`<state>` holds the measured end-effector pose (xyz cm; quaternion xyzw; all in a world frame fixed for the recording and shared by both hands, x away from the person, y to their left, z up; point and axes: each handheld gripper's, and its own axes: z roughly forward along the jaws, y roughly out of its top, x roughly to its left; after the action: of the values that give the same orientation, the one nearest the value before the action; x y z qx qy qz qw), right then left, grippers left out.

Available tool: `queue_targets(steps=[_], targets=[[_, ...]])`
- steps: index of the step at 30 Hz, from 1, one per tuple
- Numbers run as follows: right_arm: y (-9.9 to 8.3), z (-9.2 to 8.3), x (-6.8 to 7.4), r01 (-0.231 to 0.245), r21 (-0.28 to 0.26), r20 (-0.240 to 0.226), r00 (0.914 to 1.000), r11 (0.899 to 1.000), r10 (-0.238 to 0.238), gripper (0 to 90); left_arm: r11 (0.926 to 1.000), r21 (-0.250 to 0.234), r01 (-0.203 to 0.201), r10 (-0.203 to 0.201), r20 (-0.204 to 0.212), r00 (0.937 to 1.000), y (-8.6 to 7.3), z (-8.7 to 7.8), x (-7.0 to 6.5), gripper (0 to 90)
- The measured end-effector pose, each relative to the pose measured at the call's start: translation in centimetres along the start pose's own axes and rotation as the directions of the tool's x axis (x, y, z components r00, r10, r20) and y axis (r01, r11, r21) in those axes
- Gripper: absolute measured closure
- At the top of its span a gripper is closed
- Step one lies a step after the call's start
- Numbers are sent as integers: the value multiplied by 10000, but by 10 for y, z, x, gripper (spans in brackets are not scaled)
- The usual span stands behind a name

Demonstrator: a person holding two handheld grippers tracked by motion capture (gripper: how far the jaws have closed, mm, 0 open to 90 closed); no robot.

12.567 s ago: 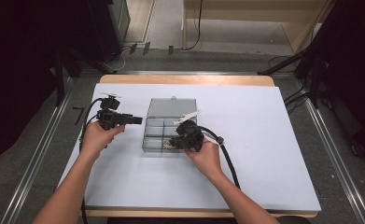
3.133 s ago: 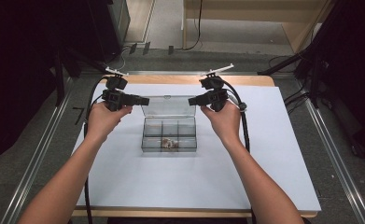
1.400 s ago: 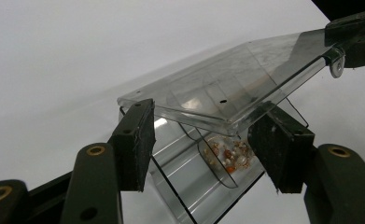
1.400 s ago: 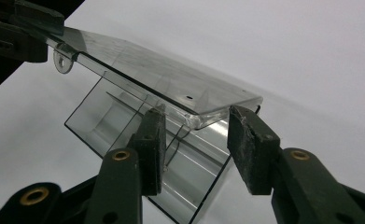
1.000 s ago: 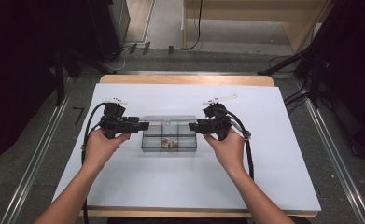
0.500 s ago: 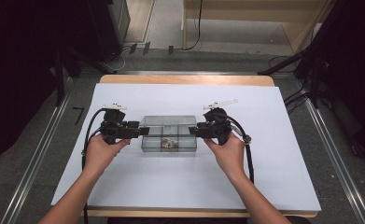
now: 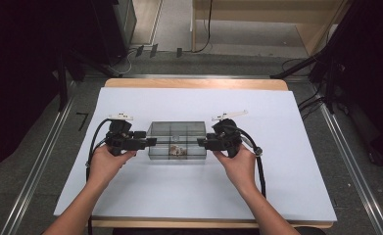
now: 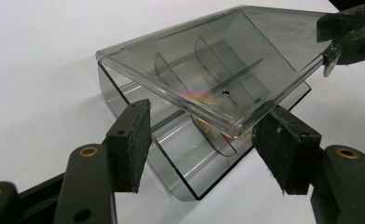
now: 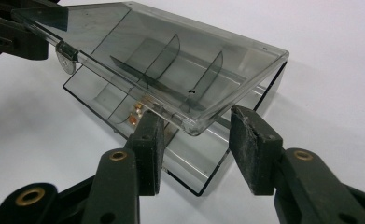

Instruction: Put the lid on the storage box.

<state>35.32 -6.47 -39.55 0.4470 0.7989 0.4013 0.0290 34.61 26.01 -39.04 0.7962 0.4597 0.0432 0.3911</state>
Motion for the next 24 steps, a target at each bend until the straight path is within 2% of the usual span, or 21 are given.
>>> queue_targets(steps=[3,12,16,24], targets=[[-2,0,0,100,-91,-25,9999,9999,-101,571,10000,53,-27,27,-19,10000,-3,0,0,387],[-8,2,-1,145,-17,2,9999,9999,-145,566,9999,-4,135,-135,292,9995,-11,2,2,388],[-11,3,0,185,66,17,9998,9998,-185,565,10000,-3,83,-83,246,9997,-14,3,4,386],[-17,5,-2,310,-108,60,9995,9995,-309,551,9999,-14,-110,110,130,9999,-18,4,3,382]])
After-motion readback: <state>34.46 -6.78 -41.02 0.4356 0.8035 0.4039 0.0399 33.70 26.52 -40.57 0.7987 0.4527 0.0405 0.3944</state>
